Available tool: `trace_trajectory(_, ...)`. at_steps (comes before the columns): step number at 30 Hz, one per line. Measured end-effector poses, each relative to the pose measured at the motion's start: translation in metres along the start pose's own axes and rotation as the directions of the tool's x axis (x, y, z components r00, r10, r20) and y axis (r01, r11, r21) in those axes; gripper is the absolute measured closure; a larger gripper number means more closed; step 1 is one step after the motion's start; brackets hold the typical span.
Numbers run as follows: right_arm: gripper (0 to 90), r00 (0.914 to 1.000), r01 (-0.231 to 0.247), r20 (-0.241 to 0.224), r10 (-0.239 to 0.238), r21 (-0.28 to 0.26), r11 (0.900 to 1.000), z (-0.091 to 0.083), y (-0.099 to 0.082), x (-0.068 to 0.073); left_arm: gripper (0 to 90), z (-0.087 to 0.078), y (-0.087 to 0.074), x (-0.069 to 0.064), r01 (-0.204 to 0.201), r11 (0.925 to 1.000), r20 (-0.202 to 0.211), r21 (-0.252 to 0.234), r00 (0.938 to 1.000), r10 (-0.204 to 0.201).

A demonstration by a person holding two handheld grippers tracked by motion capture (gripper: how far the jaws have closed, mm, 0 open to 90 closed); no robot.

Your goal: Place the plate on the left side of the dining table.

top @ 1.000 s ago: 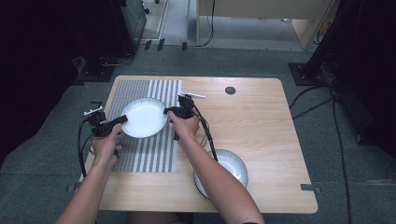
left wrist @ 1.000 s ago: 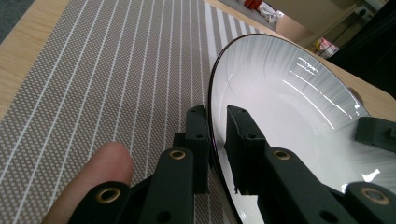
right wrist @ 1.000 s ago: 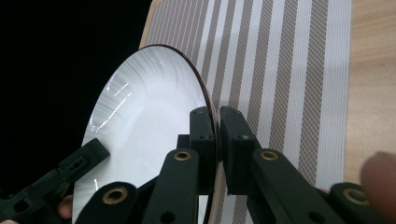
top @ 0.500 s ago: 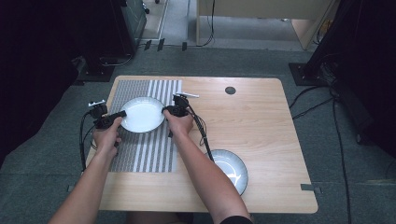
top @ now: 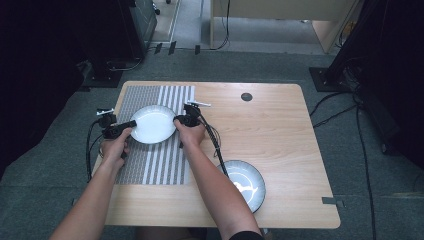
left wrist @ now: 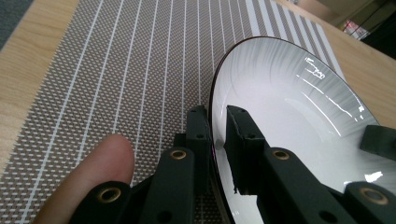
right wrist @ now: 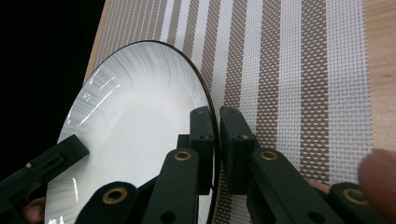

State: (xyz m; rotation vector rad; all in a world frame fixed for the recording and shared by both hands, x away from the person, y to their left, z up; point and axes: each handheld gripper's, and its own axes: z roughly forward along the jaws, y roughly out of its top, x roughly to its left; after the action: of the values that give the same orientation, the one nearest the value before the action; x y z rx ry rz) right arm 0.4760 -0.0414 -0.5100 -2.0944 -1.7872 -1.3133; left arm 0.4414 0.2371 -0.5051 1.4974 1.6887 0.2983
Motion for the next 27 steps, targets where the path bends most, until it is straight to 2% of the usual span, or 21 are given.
trace_trajectory(5,83.9,0.9997,0.001,-0.025,-0.002,-0.007,1.0000,0.001,-0.001,-0.001,79.8,0.003,-0.005,0.007,0.044,0.9990,0.024,-0.010,0.9988,-0.043)
trace_trajectory(8,82.4,0.9992,-0.015,-0.037,0.015,-0.002,0.9999,0.002,0.000,-0.002,79.3,0.003,-0.006,0.006,0.032,0.9993,0.018,-0.020,0.9993,-0.032)
trace_trajectory(10,77.6,0.9981,-0.023,-0.058,0.024,0.009,0.9997,0.003,0.000,-0.004,78.2,0.004,-0.006,0.008,0.039,0.9992,0.034,-0.008,0.9987,-0.038)
trace_trajectory(13,70.2,0.9979,-0.024,-0.060,0.025,0.018,0.9996,0.003,-0.001,-0.007,65.5,0.003,-0.004,0.011,0.060,0.9981,0.079,0.014,0.9950,-0.061)
trace_trajectory(15,65.1,0.9984,-0.021,-0.053,0.021,0.009,0.9997,0.000,0.000,-0.007,51.6,0.000,-0.002,0.011,0.079,0.9967,0.070,0.016,0.9943,-0.080)
trace_trajectory(16,63.9,0.9986,-0.015,-0.051,0.015,0.001,0.9999,-0.001,0.001,-0.008,45.7,-0.003,0.000,0.010,0.077,0.9969,0.038,0.016,0.9962,-0.078)
trace_trajectory(18,62.4,0.9991,0.013,-0.039,-0.014,-0.020,0.9997,-0.006,0.003,-0.009,38.1,-0.007,0.001,0.010,0.071,0.9973,0.020,0.020,0.9973,-0.071)
trace_trajectory(20,59.0,0.9987,0.019,-0.047,-0.021,-0.044,0.9988,-0.014,0.005,-0.012,30.7,-0.011,0.001,0.010,0.067,0.9972,0.006,0.034,0.9977,-0.068)
trace_trajectory(22,55.8,0.9982,0.022,-0.054,-0.025,-0.048,0.9986,-0.017,0.006,-0.013,29.6,-0.017,0.000,0.007,0.044,0.9985,0.001,0.033,0.9990,-0.044)
trace_trajectory(24,51.6,0.9964,0.062,-0.056,-0.064,-0.049,0.9969,-0.022,0.008,-0.016,27.3,-0.025,-0.002,0.004,0.017,0.9996,0.010,0.021,0.9998,-0.018)
trace_trajectory(27,43.8,0.9933,0.091,-0.070,-0.093,-0.027,0.9955,-0.027,0.010,-0.020,25.1,-0.035,-0.004,-0.002,-0.019,0.9998,0.008,-0.001,0.9998,0.019)
